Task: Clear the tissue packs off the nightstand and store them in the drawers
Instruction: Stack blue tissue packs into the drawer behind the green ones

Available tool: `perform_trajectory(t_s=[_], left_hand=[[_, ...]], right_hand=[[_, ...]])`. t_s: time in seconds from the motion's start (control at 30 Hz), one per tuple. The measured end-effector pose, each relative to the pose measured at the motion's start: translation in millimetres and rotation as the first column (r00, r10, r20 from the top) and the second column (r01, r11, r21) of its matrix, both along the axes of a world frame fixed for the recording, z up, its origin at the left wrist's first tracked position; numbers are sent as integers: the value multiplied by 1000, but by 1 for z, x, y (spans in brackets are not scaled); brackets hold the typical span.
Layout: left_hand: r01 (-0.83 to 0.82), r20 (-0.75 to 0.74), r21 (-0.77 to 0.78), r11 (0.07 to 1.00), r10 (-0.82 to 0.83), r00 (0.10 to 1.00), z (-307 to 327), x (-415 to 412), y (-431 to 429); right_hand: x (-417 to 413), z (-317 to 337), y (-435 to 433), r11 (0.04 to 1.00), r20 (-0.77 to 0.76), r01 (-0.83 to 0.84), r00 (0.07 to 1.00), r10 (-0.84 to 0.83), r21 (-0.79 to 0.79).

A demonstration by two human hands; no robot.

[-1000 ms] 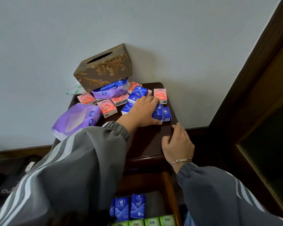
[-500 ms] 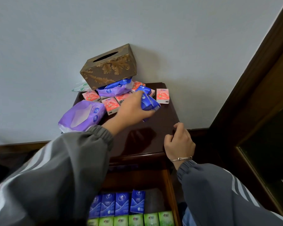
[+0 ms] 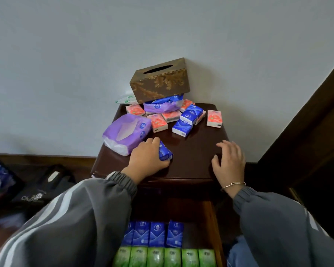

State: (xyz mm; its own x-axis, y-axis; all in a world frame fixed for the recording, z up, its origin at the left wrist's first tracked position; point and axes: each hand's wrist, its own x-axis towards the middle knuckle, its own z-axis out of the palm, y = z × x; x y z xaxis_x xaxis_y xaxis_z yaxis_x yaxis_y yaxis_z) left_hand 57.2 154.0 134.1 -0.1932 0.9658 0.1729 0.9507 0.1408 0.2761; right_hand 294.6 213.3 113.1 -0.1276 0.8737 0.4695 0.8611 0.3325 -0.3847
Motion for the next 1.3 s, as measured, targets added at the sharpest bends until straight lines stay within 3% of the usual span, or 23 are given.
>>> perform_trajectory(t_s=[0.1,0.17,0.33,0.4,0.5,0.67,0.83,0.97,1.07,1.2,1.3], left_hand=[[-7,47,27,1000,6,999,-2,1,2],[-6,48,47,999,4,999,-4,2,0],[-14,63,66,998,10,998,-7,1,-1],[-19,69,82,996,13,998,-9,0,0],[-30,74,103,994,23,997,-12,0,1],[-34,74,130,991,25,997,-13,1,0],[-33,123,127,991,18,992,-11,1,-2],[-41,165,137,990,17,986,-10,0,-4],[-41,179,153,987,13,984,-12,-1,-5],[-58,202,165,985,24,979,-13,-1,-5],[-60,223,173,983,20,975,-13,-1,-7]], right_hand=[[-31,24,21,964,57,-265,963,264,19],[-59,42,48,934,192,-356,914,357,-43],[-90,54,96,921,451,-212,822,348,-326],[-86,50,96,917,497,-205,789,362,-342],[-74,46,88,914,483,-288,780,397,-286],[-65,53,82,825,329,-405,776,538,-395],[-76,76,103,801,535,-369,603,592,-471],[-87,80,108,720,480,-332,568,669,-610],[-81,81,109,783,473,-325,653,592,-531],[-82,90,97,829,148,-229,926,346,-510],[-107,91,83,772,-45,-97,995,89,-628]])
